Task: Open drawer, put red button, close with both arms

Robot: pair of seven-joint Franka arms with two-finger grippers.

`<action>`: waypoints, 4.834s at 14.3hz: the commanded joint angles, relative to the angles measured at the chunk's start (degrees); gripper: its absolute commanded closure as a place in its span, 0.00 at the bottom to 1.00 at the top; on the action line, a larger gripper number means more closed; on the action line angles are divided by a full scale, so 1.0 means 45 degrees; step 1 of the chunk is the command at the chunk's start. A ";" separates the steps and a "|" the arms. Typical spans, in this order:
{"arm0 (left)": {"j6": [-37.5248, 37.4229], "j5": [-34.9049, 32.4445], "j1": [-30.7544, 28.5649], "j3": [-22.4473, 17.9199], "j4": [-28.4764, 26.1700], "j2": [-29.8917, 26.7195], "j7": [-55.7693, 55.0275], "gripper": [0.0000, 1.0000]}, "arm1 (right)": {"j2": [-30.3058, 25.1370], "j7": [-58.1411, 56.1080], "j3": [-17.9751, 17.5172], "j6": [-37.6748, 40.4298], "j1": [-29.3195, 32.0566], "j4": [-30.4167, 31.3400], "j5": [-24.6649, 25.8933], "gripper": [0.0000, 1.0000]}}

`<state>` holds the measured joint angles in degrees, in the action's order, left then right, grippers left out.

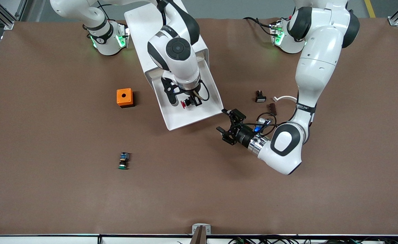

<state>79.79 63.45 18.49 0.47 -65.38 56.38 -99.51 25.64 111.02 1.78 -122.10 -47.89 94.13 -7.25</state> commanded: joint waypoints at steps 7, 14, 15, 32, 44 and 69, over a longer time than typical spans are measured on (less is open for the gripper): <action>0.0703 -0.2434 0.0305 -0.0769 0.0369 -0.1668 0.8458 0.00 | 0.1059 0.0232 0.0073 -0.0347 0.0134 -0.0997 0.0146 0.81; 0.4432 -0.6576 0.1223 -0.0711 0.0291 -0.2295 1.0024 0.01 | 0.0748 -0.2065 0.0035 0.1050 0.1166 -0.1891 0.0244 0.00; 0.4959 -0.7180 0.1378 -0.0691 0.0253 -0.2295 1.0121 0.01 | 0.0688 -0.2943 0.0054 0.2084 0.1460 -0.2456 0.0263 0.00; 0.6644 -1.2264 0.4991 -0.0690 -0.0177 -0.2256 0.8581 0.00 | -0.2162 -2.1635 0.0073 0.8480 0.9759 -0.3127 0.1375 0.00; 0.6061 -1.2186 0.5892 0.0030 -0.1095 -0.2490 0.6825 0.00 | -0.2300 -2.4261 0.0034 0.8422 1.1170 -0.3477 0.1689 0.00; 0.5355 -0.7891 0.5833 0.2102 -0.1779 -0.2550 0.4126 0.00 | -0.7670 -2.3907 -0.0005 0.7446 1.1052 0.0175 0.1454 0.00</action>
<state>103.17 25.63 44.76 9.72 -72.33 45.41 -80.13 -5.87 4.45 1.79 -88.02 1.49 92.83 -0.72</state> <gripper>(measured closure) 0.000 0.000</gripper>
